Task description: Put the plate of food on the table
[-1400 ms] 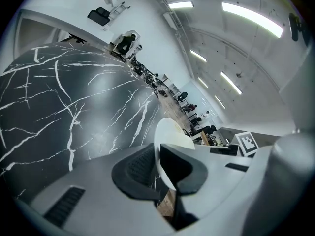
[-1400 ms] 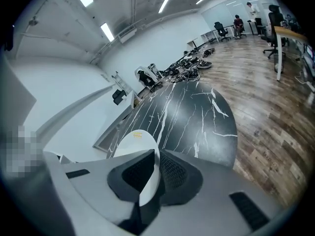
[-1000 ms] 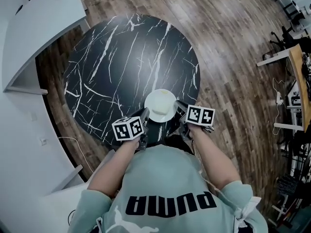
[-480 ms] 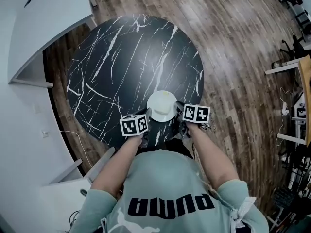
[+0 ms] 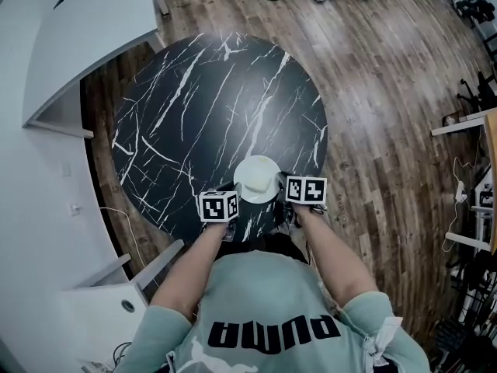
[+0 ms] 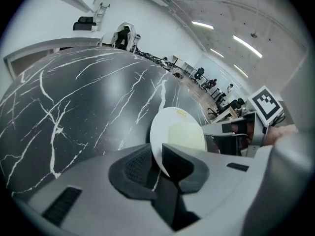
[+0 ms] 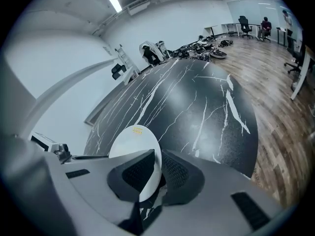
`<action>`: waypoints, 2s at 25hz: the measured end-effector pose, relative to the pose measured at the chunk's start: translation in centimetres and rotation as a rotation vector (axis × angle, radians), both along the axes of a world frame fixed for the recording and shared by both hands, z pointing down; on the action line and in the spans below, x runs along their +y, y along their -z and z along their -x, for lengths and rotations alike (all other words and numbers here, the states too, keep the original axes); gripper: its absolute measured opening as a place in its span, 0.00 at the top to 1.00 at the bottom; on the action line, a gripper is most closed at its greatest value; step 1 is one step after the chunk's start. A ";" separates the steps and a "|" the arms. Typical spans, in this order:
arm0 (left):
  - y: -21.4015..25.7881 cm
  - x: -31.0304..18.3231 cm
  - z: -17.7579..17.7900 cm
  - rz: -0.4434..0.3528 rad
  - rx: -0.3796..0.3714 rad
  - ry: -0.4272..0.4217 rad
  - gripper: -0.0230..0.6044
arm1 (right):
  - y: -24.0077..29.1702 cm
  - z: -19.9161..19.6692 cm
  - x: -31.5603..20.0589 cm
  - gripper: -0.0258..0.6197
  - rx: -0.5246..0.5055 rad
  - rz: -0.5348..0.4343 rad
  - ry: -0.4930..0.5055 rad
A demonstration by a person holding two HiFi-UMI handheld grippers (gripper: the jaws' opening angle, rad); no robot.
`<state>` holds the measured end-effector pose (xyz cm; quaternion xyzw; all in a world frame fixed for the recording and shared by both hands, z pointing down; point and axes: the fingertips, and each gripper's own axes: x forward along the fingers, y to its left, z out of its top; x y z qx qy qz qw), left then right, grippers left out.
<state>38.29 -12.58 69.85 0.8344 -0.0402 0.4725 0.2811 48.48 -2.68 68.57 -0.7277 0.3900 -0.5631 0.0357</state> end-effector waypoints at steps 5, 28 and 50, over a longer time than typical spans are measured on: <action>-0.1 0.3 -0.1 -0.046 -0.008 -0.019 0.85 | -0.5 0.1 0.5 0.90 0.005 0.029 0.039; 12.2 3.1 8.3 -0.281 0.270 0.312 0.95 | 11.7 5.0 3.5 0.94 0.567 -0.139 0.445; 30.0 7.4 16.5 -0.575 0.564 0.374 0.95 | 28.8 16.6 1.5 0.95 0.710 -0.562 0.554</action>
